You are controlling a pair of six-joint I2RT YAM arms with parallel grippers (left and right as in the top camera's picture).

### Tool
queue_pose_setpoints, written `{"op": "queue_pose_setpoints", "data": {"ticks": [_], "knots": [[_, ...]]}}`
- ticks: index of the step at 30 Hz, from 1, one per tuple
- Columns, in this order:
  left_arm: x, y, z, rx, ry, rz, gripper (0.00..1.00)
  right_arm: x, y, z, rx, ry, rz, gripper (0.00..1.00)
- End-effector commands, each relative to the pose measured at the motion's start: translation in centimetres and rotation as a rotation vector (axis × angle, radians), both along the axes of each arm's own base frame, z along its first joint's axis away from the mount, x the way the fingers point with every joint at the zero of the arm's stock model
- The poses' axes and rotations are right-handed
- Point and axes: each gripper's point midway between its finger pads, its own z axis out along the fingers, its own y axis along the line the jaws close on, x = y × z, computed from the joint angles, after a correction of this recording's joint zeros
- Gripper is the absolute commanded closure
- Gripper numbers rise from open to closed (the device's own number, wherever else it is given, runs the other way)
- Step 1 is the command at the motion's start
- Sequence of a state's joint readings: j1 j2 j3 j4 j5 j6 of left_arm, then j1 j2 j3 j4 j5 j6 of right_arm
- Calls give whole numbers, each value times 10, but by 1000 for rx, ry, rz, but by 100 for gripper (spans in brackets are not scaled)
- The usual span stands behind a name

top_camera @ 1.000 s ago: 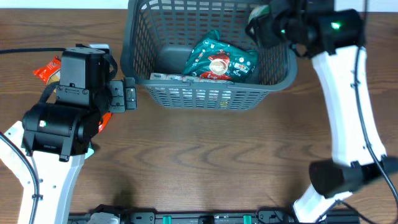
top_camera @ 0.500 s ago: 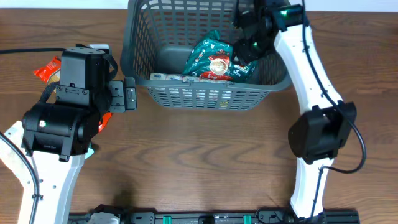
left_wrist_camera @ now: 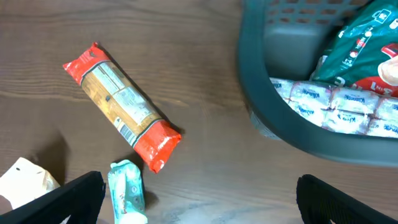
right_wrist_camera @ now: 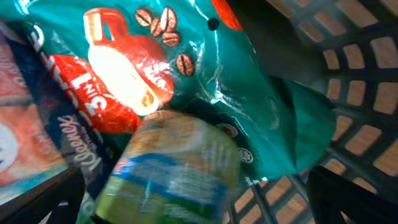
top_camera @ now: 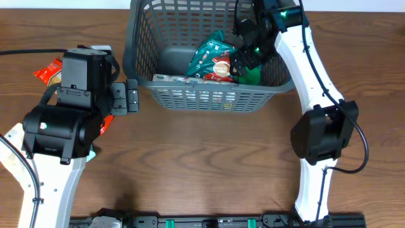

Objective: Pack container
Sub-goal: 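Lift the green jar into the basket and release it, then lower the left gripper onto the red-ended pasta packet and grasp it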

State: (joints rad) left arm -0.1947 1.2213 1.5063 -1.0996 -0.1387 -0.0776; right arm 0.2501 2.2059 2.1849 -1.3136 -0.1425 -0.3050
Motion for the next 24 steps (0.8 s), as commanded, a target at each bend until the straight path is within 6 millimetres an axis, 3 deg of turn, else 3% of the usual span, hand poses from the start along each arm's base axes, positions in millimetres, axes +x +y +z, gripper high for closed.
{"op": "queue_pose_setpoints", "data": {"ticks": [1,4,9,11,13,16,18,24], "knots": [[0,1,5,11,-12,-2,1,9,8,42,30,-98,21,1],[0,1,5,11,-12,-2,1,17,11,97,65,-232,21,1],[0,1,5,11,-12,-1,2,15,1,212,136,-531,5,1],[0,1,5,11,-12,-2,1,10,-12,243,147,-611,-29,1],[0,1,5,11,-13,0,2,8,-48,265,128,-658,-212,1],[1,9,6,0,-16,39,1,-1,-113,270,62,-654,-525,1],[1,29,7,-27,-27,159,2,-14,-154,263,28,-606,-667,1],[16,112,30,-104,-200,525,1,-42,-216,237,30,-454,-800,1]]}}
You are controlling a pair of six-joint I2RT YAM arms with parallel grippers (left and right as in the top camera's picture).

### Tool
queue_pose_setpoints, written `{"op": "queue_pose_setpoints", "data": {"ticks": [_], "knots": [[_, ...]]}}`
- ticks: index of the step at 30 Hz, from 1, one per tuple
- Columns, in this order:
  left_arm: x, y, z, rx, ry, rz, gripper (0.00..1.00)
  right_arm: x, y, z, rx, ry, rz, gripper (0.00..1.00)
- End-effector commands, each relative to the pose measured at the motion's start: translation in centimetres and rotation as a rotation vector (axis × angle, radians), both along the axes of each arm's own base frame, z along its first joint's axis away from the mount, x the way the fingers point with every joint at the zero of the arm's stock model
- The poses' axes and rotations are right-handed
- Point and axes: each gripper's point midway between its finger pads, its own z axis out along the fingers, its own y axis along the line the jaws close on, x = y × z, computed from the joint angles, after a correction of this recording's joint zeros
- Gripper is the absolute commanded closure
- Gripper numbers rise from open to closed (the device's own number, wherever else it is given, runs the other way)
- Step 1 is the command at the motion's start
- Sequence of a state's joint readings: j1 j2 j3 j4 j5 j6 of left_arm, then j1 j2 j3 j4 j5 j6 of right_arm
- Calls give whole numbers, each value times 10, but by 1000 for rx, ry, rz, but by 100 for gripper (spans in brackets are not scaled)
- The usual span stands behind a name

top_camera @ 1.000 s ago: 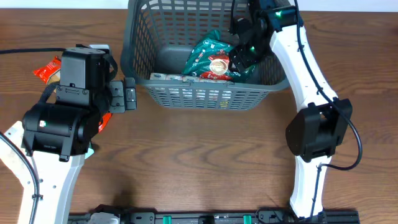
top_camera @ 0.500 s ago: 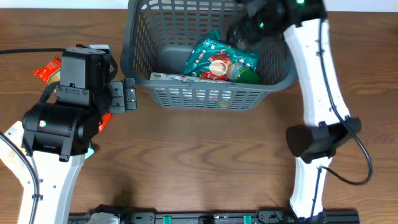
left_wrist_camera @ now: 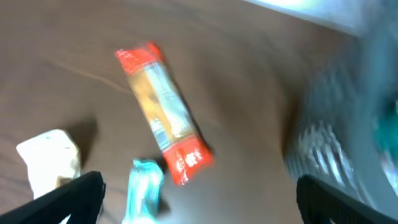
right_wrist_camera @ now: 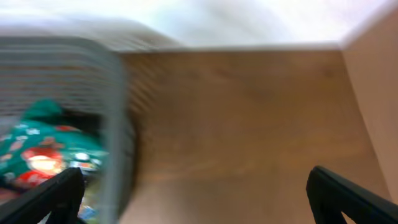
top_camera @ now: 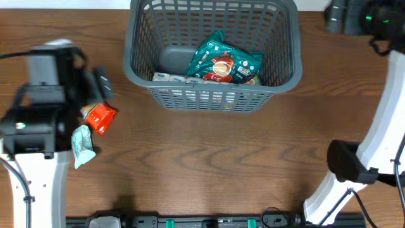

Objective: Pack container
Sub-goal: 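Lower the left gripper onto the red-ended pasta packet and grasp it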

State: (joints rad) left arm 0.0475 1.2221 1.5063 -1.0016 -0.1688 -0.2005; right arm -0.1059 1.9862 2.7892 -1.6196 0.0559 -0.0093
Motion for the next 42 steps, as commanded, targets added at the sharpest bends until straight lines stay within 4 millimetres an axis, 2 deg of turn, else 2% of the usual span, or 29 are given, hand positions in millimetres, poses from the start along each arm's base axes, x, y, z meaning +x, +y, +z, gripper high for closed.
{"op": "queue_pose_setpoints", "data": {"ticks": [1,3,5,8,11,17,31,35,42], "knots": [[6,45,19,-41,-119,215,1,-3,-25,-15,78,40,-91,1],[16,69,22,-67,-176,309,1,-5,-35,-16,93,42,-109,1],[24,89,12,-98,-182,391,1,-6,-41,-17,94,45,-125,1],[38,111,-23,-142,-111,483,1,-7,-45,-18,83,47,-120,1],[51,121,-62,-156,-8,502,2,-5,-45,-16,65,42,-101,1],[72,122,-143,-206,199,492,1,-4,-45,-16,63,40,-98,1],[77,125,-262,-272,465,490,1,-6,-45,-17,60,48,-98,1],[81,126,-284,-284,487,485,2,-7,-45,-18,61,55,-98,1],[96,125,-300,-287,474,414,2,-7,-45,-18,61,56,-98,1]]}}
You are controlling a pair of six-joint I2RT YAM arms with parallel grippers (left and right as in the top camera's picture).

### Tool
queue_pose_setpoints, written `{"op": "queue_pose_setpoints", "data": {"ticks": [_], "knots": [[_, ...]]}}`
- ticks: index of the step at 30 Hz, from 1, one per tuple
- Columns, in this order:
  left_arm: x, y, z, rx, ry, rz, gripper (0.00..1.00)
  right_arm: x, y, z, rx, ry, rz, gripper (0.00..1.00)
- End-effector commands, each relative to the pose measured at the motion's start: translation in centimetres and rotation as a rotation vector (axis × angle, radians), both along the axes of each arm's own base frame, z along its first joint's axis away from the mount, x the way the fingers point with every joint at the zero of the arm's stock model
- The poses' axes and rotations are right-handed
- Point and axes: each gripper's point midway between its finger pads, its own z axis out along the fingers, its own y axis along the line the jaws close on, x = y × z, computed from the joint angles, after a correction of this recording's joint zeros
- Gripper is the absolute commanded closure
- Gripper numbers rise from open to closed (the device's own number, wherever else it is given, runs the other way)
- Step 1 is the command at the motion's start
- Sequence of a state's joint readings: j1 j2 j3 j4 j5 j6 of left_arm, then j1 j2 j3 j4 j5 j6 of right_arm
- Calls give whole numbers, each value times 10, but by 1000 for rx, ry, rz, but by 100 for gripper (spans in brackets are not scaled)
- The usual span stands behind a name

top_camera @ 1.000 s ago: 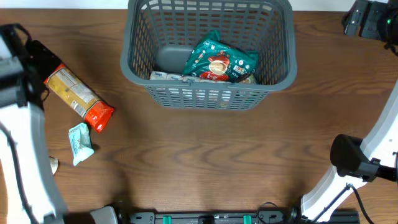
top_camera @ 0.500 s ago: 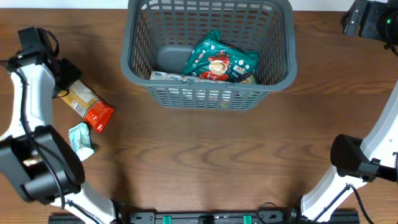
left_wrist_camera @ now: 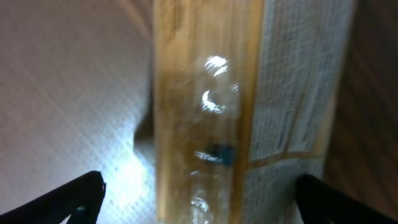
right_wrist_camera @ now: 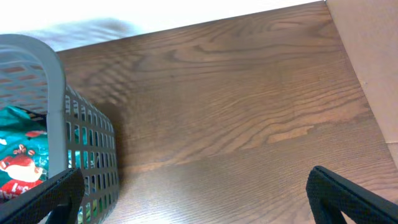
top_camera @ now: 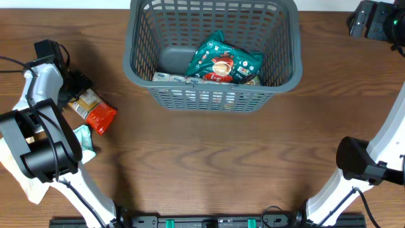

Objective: Pack container
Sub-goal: 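Lower the left gripper onto the red-ended pasta packet and grasp it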

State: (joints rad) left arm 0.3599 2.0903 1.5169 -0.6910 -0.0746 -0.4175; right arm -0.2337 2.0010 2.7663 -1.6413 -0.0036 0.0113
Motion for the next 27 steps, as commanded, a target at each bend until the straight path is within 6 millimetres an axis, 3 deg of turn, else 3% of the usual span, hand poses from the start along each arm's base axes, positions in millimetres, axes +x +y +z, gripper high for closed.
{"op": "queue_pose_setpoints", "data": {"ticks": [1,10,22,24,27], "knots": [[4,1,-8,-9,2,-36,1,0,-2,-2,-5,9,6,1],[15,1,-14,-15,-34,-59,1,-1,-2,-2,-5,10,6,1],[12,-1,-34,-34,-1,-59,1,-3,-1,-4,-3,21,6,1],[12,-1,-33,-33,-3,-59,9,-3,-1,-4,-3,21,6,1],[10,-1,-28,-35,-1,-59,34,-3,-1,-4,-3,23,6,1]]}}
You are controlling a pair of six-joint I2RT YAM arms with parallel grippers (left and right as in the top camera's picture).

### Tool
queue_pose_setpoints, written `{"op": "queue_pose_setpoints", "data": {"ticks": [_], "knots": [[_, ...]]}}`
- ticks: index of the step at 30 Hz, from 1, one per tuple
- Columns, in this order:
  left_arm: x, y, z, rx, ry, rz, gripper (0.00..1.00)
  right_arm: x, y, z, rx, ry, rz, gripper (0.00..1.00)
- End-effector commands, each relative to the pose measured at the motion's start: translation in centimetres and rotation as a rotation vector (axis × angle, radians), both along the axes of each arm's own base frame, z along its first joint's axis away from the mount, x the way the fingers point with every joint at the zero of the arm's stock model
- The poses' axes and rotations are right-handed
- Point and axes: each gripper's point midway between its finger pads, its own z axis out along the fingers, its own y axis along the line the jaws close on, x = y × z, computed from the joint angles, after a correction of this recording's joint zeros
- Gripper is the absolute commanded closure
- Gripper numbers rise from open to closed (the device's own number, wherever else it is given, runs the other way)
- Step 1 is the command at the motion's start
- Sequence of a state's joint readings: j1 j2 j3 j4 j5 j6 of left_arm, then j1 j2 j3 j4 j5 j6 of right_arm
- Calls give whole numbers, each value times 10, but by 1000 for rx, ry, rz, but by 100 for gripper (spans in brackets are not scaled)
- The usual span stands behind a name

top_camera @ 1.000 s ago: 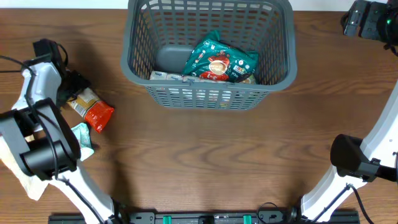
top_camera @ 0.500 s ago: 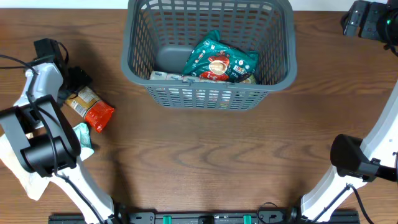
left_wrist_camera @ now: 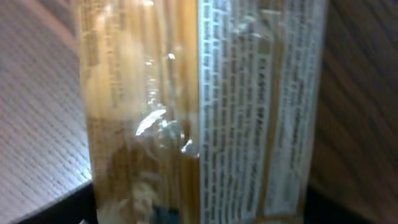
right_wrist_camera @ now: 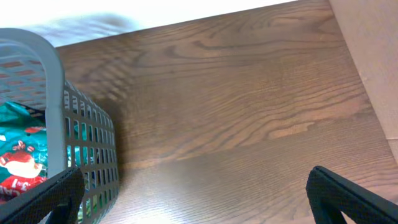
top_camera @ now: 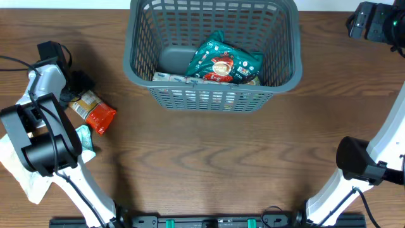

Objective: Pack container
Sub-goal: 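Lower the left gripper onto the red-ended pasta packet and grasp it, then carry the pasta packet into the basket and open the left gripper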

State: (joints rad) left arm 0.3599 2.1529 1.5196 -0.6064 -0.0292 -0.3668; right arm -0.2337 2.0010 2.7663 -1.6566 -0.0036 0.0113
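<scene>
The grey basket stands at the back middle and holds a green coffee bag and a tissue pack. On the table at the far left lies a long pasta packet with red ends. My left gripper is down over its upper end. In the left wrist view the packet fills the frame, with my left gripper open and a dark finger on either side of it. My right gripper hangs open and empty at the back right.
A teal pouch lies just below the pasta packet, beside a white crumpled bag at the left edge. The right wrist view shows the basket's wall, bare brown table, and the table's right edge.
My left gripper has come a little closer over the pasta packet, which now spans the whole width between the fingers. The right gripper and the basket's contents have not changed.
At first my right gripper was inside the basket over the coffee bag, with a green-labelled tub in front of it. My left gripper was open beside the basket. Then the right was empty at the back right, and the left was at the far left, then over the packet.
</scene>
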Motion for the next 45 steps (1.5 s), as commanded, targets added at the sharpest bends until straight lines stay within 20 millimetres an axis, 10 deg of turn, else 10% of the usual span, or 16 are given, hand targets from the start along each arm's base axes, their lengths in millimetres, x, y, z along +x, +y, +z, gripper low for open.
{"op": "queue_pose_setpoints", "data": {"ticks": [1,12,22,33,39,45], "knots": [[-6,1,-2,-9,25,0,45,-1,-2,-2,-7,10,5,1],[6,-10,115,4,-226,-31,92,-8,-41,0,-122,27,-131,1],[-17,-50,279,94,-592,-240,94,-5,-67,-26,-73,91,-174,1],[-30,-174,405,607,-872,-1085,94,12,-70,-70,-31,198,-158,1],[-18,-247,467,702,-1154,-1202,94,15,-71,-85,-28,242,-144,1],[-6,-309,479,757,-1234,-1376,94,17,-72,-92,-24,259,-144,1]]}}
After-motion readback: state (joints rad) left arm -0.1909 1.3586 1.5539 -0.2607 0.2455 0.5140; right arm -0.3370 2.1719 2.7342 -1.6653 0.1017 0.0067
